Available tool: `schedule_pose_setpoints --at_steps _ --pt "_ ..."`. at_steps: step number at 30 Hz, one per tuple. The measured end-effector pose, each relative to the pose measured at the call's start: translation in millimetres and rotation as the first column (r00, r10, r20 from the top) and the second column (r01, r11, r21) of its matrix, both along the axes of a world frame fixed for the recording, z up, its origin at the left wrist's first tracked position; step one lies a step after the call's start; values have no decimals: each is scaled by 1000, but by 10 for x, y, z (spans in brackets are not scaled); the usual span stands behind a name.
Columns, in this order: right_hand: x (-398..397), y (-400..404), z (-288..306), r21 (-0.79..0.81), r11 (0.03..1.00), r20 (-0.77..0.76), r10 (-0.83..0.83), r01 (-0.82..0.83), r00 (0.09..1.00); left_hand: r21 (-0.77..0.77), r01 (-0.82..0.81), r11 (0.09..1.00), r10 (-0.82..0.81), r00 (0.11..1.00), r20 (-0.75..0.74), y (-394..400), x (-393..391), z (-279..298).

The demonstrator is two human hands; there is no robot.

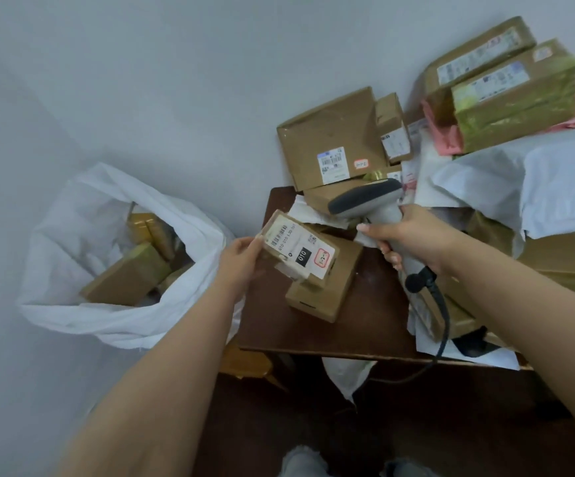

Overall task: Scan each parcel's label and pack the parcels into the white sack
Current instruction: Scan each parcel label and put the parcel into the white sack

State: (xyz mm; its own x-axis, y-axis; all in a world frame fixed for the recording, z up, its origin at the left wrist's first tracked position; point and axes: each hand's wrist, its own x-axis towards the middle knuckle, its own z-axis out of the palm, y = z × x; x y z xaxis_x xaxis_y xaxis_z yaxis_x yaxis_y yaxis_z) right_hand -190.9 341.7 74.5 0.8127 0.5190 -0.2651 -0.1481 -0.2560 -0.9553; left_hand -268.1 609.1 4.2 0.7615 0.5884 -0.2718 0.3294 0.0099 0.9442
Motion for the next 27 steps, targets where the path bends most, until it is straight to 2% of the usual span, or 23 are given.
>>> schedule_pose_setpoints --at_steps 9,27 --pt "-107 358 197 -22 981 141 192 -191 971 112 -60 992 51 996 77 456 24 336" --pt "-207 671 379 -41 987 206 161 -156 965 131 -80 988 71 995 69 843 56 374"
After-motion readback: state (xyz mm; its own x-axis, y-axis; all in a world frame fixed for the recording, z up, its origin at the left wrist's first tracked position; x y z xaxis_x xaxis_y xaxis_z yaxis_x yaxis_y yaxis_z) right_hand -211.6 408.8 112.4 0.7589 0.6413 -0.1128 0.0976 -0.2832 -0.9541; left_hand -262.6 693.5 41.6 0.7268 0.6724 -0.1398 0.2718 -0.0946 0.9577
